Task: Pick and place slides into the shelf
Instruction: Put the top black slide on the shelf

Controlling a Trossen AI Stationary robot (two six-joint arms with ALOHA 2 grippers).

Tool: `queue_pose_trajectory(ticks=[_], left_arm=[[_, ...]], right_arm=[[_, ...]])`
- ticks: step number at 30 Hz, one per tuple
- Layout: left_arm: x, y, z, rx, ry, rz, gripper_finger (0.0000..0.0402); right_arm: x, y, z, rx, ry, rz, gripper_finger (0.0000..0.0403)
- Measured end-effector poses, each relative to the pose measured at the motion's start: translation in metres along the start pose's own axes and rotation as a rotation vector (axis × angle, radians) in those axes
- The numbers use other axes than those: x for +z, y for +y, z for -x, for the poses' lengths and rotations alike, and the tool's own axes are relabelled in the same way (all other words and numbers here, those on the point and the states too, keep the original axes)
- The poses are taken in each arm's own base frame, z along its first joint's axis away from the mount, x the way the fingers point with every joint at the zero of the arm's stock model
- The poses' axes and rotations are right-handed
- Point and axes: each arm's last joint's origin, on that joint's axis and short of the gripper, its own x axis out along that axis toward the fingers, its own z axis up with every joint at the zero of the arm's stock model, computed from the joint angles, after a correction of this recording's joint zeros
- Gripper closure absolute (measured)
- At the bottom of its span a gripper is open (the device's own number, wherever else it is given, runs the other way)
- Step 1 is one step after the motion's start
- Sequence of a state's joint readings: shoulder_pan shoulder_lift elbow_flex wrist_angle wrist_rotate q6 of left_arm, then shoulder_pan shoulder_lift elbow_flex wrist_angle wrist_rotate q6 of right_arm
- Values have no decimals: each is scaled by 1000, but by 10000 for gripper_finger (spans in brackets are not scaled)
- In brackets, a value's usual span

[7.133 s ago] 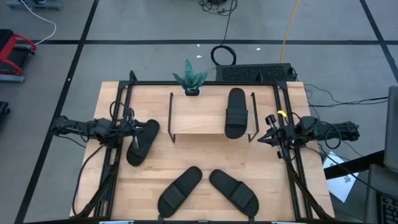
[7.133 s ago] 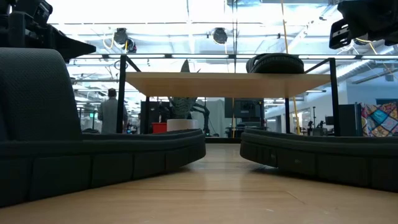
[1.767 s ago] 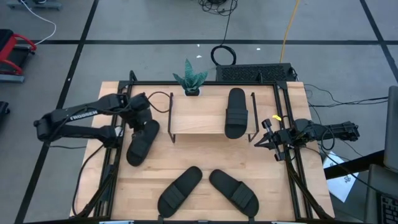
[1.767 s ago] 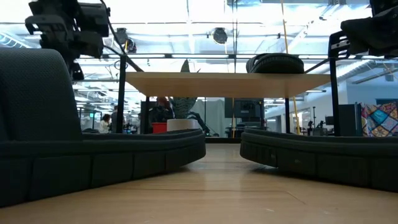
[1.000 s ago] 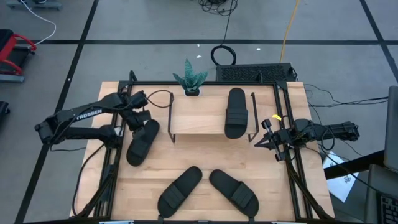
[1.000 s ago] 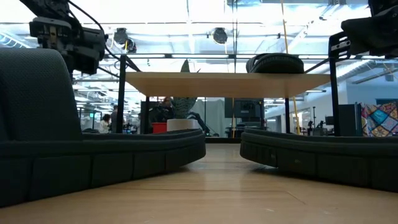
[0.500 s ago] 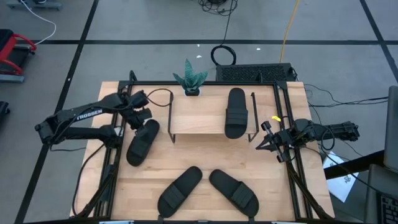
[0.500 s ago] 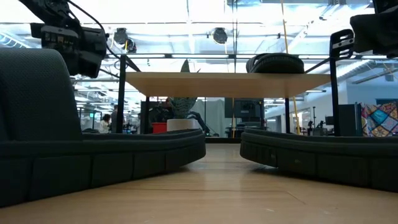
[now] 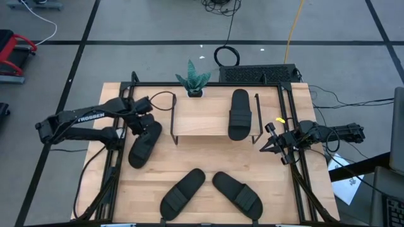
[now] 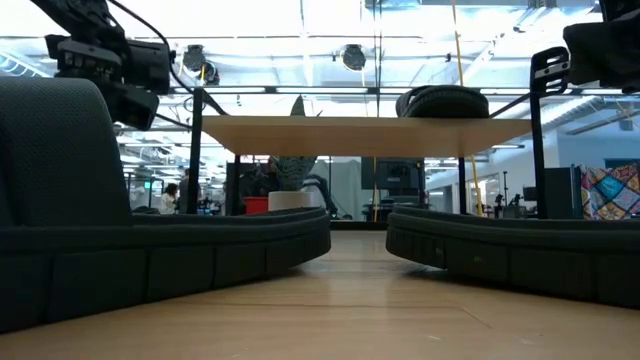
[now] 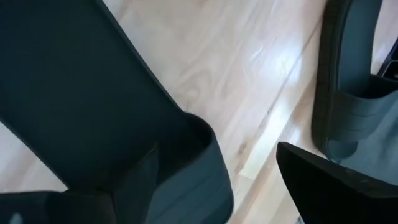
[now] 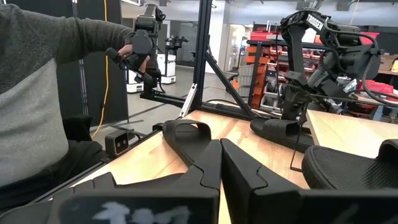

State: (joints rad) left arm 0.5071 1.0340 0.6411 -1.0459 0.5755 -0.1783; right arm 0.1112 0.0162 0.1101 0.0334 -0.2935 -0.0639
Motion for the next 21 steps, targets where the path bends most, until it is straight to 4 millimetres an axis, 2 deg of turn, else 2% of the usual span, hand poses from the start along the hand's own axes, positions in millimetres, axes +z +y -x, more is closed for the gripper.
queue_pose_trajectory(ticks=[12, 15, 21], left_arm=[[-4, -3, -10, 75, 29, 16, 84], [-6, 0, -18, 53, 31, 20, 85], [-9, -5, -24, 40, 58, -3, 85]], right_arm=[[0, 0, 0, 0, 0, 0, 403], [0, 0, 0, 1, 0, 0, 403], [0, 0, 0, 1, 0, -17, 403]])
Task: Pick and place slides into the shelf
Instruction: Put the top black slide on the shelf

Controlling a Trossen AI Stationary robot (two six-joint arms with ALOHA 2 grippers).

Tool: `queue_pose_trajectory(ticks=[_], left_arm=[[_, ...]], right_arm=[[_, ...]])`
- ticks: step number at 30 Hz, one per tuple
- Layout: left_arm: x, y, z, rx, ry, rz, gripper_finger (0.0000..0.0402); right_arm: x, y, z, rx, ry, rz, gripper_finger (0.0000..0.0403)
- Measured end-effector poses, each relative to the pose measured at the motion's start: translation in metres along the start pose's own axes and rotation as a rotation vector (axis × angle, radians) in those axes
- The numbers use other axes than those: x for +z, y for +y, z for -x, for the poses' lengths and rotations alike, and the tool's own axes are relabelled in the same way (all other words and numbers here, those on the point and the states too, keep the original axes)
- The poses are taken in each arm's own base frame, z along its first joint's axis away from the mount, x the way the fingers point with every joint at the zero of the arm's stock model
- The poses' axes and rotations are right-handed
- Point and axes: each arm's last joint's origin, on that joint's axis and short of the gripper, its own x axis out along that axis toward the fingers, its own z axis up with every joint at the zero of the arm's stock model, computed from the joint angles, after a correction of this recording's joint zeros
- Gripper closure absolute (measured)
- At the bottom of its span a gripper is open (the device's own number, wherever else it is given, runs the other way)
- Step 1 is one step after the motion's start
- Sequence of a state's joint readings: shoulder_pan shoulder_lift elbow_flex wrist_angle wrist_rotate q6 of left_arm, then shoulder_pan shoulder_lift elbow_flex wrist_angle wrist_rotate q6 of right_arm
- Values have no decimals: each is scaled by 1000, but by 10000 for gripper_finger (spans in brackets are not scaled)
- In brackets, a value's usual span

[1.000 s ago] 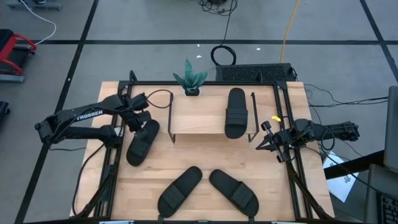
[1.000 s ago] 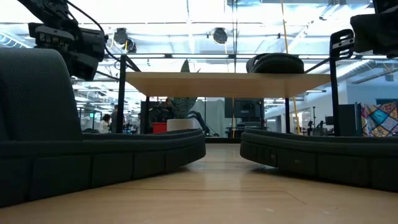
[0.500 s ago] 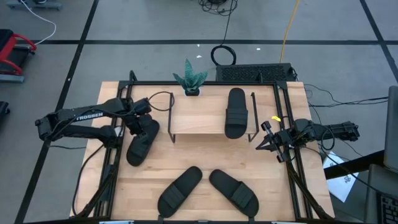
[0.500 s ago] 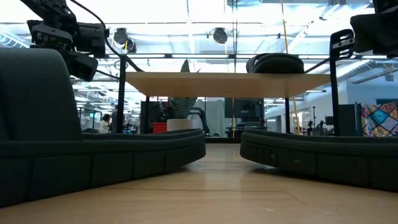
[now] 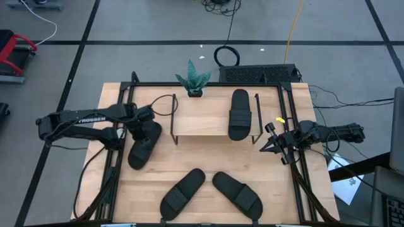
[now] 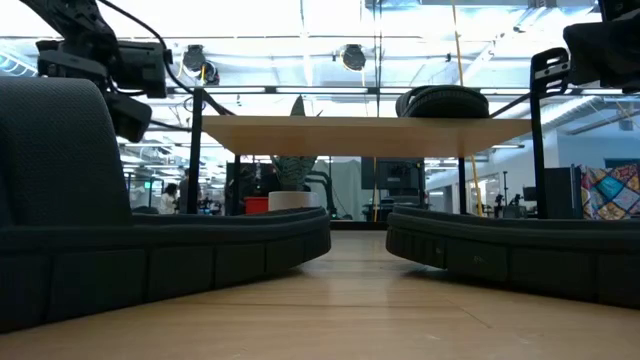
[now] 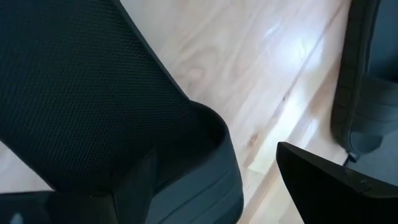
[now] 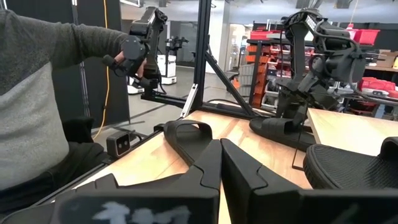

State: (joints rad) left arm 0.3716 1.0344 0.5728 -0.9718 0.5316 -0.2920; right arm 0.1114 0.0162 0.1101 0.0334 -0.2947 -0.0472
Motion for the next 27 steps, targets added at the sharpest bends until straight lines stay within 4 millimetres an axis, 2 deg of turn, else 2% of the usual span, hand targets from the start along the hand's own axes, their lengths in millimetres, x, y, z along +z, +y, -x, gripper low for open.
queue_pose_trajectory(ticks=[14, 21, 27], left_arm=[[-9, -14, -10, 60, 63, -153, 93], [-10, -25, -14, -49, 97, -81, 160], [-13, -36, -21, -5, 75, -278, 221]], right_arm=[[0, 0, 0, 0, -2, -1, 403], [0, 0, 0, 0, -3, 0, 403], [0, 0, 0, -1, -3, 0, 403]])
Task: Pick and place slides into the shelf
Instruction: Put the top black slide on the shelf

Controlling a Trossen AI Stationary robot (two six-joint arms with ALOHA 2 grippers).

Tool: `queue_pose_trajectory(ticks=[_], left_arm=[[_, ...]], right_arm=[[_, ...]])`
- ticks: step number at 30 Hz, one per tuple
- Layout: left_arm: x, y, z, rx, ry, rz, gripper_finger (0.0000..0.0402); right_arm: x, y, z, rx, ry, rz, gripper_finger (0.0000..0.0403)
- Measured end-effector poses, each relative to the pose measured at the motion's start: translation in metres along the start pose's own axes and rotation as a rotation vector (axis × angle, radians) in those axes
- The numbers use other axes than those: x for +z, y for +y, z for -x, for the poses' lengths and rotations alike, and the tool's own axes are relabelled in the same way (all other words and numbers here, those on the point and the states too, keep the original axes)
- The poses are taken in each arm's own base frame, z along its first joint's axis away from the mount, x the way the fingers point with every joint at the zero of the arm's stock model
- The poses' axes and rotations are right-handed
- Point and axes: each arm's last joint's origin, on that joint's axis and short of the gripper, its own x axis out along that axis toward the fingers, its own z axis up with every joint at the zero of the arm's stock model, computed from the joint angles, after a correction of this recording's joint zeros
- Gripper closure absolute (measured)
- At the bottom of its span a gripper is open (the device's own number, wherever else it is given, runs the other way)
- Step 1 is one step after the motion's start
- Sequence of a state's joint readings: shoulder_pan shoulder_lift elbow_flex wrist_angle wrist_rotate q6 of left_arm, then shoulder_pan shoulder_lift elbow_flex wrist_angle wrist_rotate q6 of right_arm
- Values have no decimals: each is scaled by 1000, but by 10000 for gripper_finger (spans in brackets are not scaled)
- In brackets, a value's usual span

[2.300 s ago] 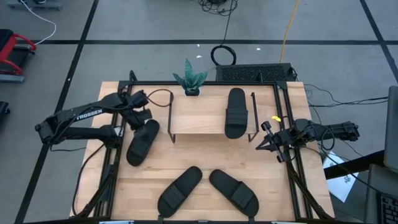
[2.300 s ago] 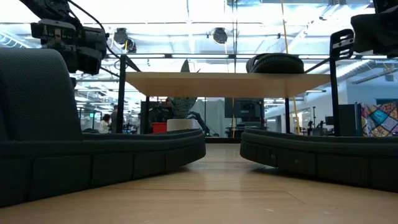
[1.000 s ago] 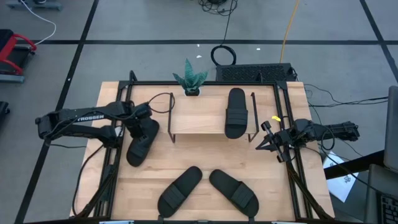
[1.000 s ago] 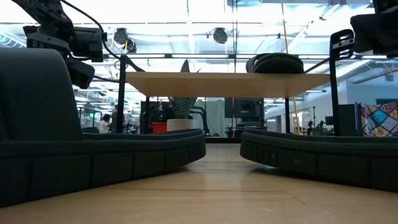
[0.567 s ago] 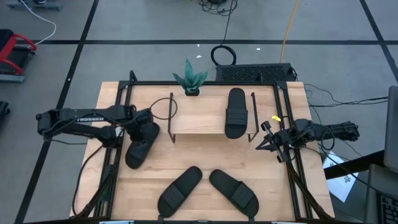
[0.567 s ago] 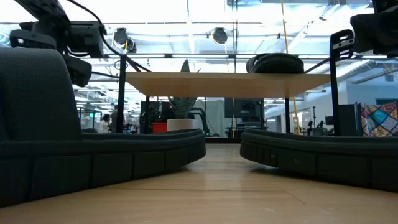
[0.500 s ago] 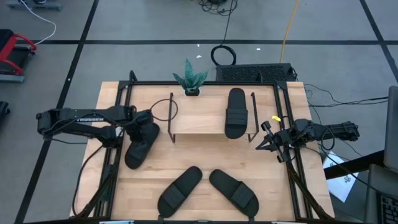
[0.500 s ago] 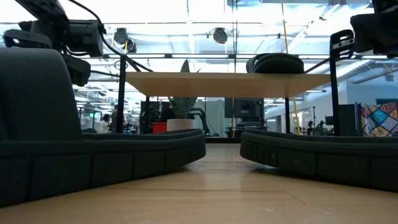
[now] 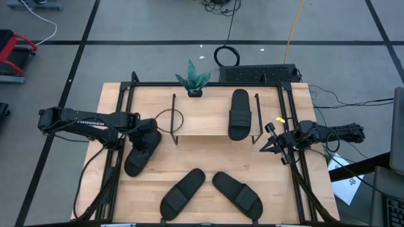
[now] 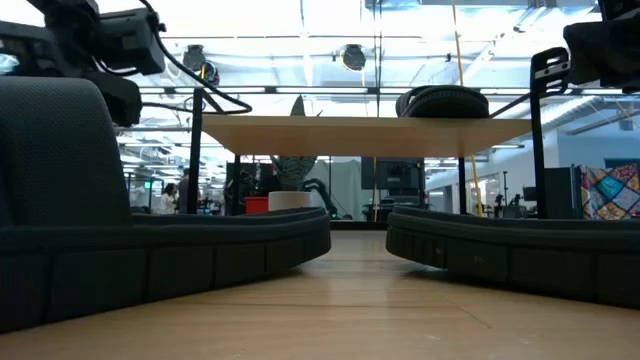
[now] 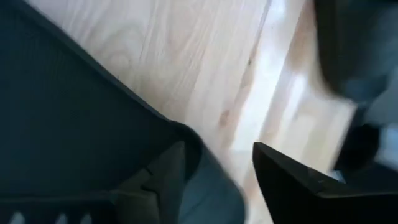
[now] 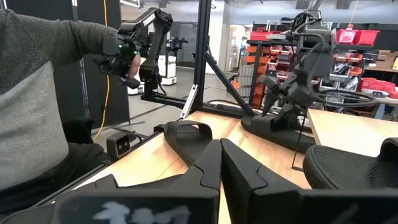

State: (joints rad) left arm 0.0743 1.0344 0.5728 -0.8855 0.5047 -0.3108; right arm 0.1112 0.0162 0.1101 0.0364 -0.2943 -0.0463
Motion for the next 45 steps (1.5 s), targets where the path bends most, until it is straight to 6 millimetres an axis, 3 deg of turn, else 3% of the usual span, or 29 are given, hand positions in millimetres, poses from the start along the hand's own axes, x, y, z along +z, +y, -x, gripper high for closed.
queue_pose_trajectory(ticks=[6, 12, 18, 25, 36, 39, 43, 45], left_arm=[[-6, -7, -8, 56, 30, -149, 235], [-16, 2, -22, 76, 68, -42, 201], [-16, 1, -24, 65, 66, -22, 165], [-17, -2, -19, 68, 96, 9, 168], [-23, -4, -19, 17, 169, 43, 238], [-22, -5, -19, -10, 169, 51, 285], [-21, -5, -19, -15, 167, 112, 379], [-22, -5, -19, -14, 167, 131, 389]], right_arm=[[0, 0, 0, 0, 0, 0, 403], [0, 0, 0, -1, -1, 0, 403], [2, 0, 0, -3, -21, 6, 403], [2, 0, 0, -3, -19, 6, 403], [2, 0, 0, -4, -19, 6, 403], [2, 0, 0, -5, -19, 5, 403], [2, 0, 0, -5, -19, 5, 403], [2, 0, 0, -4, -19, 5, 403]])
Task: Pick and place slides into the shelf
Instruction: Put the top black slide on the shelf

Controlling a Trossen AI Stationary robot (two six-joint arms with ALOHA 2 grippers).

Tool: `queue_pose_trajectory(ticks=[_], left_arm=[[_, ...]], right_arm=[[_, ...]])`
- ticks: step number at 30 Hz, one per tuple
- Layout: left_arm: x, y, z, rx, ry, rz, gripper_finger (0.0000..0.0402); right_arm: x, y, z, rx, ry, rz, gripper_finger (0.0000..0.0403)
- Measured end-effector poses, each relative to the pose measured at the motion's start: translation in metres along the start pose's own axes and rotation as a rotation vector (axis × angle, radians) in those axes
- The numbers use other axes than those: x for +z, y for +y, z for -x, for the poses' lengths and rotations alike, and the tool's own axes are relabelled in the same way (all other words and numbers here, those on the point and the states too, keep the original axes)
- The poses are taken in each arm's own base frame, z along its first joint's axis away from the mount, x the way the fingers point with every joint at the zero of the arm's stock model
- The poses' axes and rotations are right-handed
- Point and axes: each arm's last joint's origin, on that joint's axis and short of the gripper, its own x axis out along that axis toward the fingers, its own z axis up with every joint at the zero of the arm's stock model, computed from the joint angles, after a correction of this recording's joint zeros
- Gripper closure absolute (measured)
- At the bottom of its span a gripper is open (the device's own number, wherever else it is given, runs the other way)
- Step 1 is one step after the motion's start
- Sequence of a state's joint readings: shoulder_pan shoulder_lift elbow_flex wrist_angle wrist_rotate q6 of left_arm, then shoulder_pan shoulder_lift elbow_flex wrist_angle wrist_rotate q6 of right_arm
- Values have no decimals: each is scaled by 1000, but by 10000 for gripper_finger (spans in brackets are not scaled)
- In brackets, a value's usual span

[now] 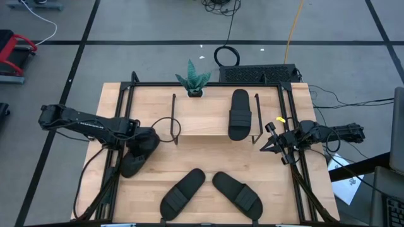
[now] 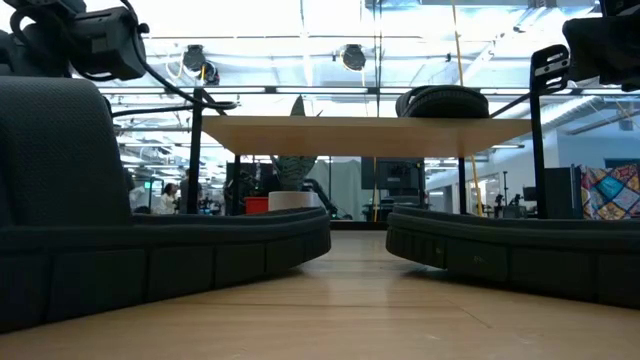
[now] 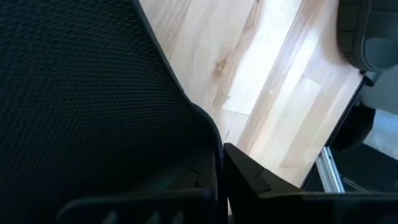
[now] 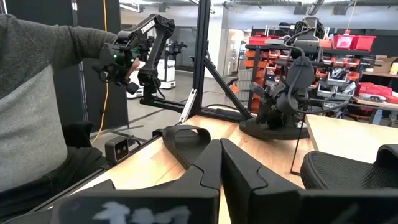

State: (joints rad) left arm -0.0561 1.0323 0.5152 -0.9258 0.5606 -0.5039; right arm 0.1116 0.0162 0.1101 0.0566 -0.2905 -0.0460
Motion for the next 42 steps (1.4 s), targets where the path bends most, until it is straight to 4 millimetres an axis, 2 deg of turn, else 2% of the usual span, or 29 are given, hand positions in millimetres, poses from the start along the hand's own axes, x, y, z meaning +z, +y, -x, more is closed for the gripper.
queue_pose_trajectory(ticks=[5, 17, 21, 27, 31, 37, 42], left_arm=[[3, -12, 12, 4, -35, -73, 397], [13, -80, 88, -34, -376, -299, 400], [25, -96, 107, -14, -511, -335, 401], [61, -128, 137, -81, -579, -478, 401], [97, -144, 158, -181, -566, -495, 401], [156, -148, 182, -344, -524, -389, 401], [196, -141, 186, -419, -441, -288, 401]], right_arm=[[0, 0, 0, 0, 0, 0, 403], [1, 0, 0, 0, -7, 2, 403], [1, 0, 0, 0, -8, 3, 403], [4, 0, 0, -1, -42, 12, 403], [4, 0, 0, 0, -43, -6, 403], [5, 0, 0, -1, -51, -19, 403], [5, 0, 0, 0, -51, -20, 403]])
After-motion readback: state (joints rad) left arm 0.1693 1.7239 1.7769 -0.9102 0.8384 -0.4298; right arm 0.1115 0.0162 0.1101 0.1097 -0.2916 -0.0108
